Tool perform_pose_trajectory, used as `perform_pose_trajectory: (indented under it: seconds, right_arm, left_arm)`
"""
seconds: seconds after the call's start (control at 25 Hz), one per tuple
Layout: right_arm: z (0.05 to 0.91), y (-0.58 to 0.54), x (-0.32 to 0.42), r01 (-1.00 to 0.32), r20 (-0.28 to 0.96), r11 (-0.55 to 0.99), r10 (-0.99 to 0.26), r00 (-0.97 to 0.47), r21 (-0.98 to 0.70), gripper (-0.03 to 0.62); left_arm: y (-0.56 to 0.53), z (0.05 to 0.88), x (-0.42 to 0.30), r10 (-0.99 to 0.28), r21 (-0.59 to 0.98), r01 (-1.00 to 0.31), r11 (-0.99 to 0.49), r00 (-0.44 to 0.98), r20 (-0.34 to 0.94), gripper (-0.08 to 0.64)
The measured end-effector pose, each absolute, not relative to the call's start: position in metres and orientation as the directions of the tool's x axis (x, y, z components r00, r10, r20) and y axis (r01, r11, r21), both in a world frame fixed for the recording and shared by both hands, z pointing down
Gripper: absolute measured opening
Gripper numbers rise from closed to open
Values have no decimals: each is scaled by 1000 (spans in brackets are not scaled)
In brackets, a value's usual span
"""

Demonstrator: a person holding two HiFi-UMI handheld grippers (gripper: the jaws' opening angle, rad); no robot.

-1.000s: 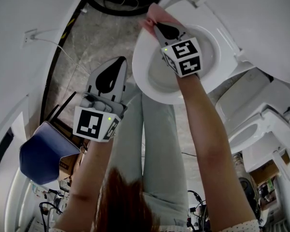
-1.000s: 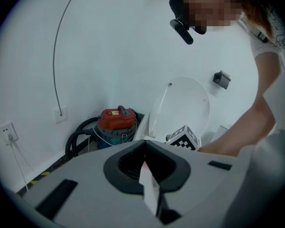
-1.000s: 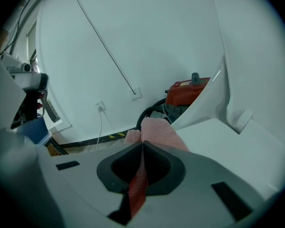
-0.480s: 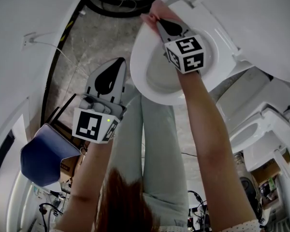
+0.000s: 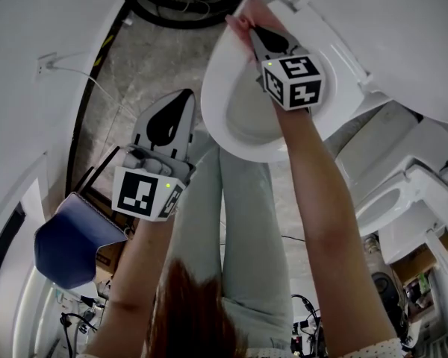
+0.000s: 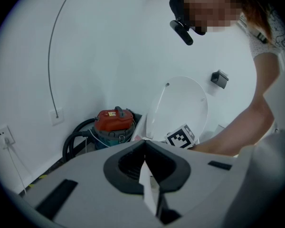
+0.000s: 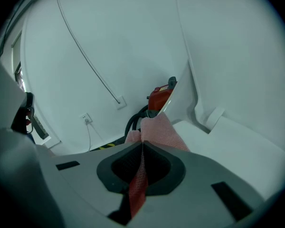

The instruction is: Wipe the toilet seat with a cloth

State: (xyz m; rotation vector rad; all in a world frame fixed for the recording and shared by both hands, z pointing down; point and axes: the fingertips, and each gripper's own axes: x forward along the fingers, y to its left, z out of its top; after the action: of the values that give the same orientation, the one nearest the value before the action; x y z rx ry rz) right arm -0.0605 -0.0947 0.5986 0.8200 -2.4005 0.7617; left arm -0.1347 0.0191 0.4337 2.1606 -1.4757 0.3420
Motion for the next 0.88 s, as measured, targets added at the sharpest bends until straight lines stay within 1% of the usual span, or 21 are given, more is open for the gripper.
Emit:
perform_pose_trajectory:
  seconds: [0.48,0.88]
  right_arm:
    - [598,-112,-24,-753,595,522,-477,-647,-400,17]
    - [596,-119,7,-801,583,420,-549,-599,-428,17]
  left_arm:
    - [21,429,-127,-790,254,-914,-316,401,464,3]
    - [24,430,-125,-787,250,-912,-325,407,463,5]
